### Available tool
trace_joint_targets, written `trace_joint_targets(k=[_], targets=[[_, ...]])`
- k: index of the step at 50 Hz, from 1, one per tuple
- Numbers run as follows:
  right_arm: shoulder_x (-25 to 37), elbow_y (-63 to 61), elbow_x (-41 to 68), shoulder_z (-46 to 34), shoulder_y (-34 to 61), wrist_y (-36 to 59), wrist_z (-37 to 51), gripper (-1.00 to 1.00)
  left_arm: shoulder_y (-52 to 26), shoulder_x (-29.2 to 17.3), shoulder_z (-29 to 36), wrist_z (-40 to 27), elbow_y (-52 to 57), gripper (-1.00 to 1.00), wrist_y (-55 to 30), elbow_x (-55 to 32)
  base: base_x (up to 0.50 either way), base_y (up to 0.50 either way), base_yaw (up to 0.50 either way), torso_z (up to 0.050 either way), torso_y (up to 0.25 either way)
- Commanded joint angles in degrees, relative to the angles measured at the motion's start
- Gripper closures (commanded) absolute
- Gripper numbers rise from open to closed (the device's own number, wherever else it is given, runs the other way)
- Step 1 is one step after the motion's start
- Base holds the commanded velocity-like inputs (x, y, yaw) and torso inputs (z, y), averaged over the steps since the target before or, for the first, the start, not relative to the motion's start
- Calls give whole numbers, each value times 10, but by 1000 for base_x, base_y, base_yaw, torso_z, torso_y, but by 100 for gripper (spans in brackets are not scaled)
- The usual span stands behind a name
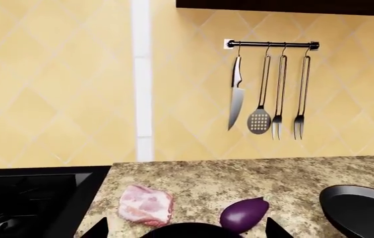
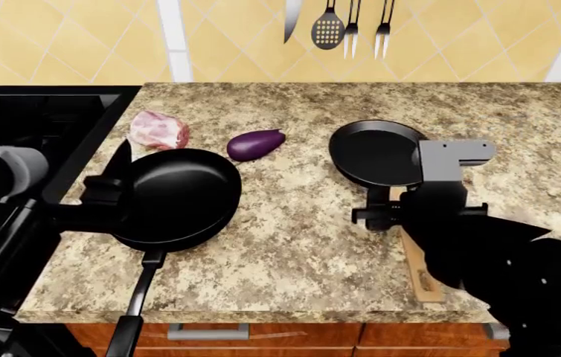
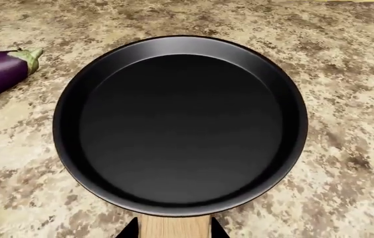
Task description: Place both pans onto different burners. Then place the eggplant and the pork loin on different pans.
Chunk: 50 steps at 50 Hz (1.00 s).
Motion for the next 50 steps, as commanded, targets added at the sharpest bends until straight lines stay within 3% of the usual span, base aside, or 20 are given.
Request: trace_joint_targets(k=[1, 7, 10, 13, 28, 36, 50], targets=[[13, -139, 50, 52, 3, 65, 54, 100, 8, 1, 11, 5, -11, -100, -1, 15, 0, 0, 0, 0, 0], [19, -176, 72, 66, -5, 80, 67, 100, -7, 1, 31, -24, -47, -100, -22, -15, 0, 0, 0, 0, 2], [22, -180, 74, 67, -10, 78, 65, 100, -17, -2, 35, -78, -89, -100, -27, -125, 0, 0, 0, 0, 0], [24, -177, 72, 65, -13, 70, 60, 100, -26, -7, 46, -115, -108, -100, -28, -165, 0, 0, 0, 0, 4], [29, -172, 64, 51, -28, 41, 42, 100, 2, -75, 84, -298, -74, -100, -9, -321, 0, 0, 0, 0, 1], [35, -166, 57, 44, -38, 24, 31, 100, 44, -60, 102, -308, -61, -100, -25, -276, 0, 0, 0, 0, 1], [45, -152, 38, 25, -50, -7, 6, 100, 40, -42, 152, -340, -53, -100, -31, -272, 0, 0, 0, 1, 2]])
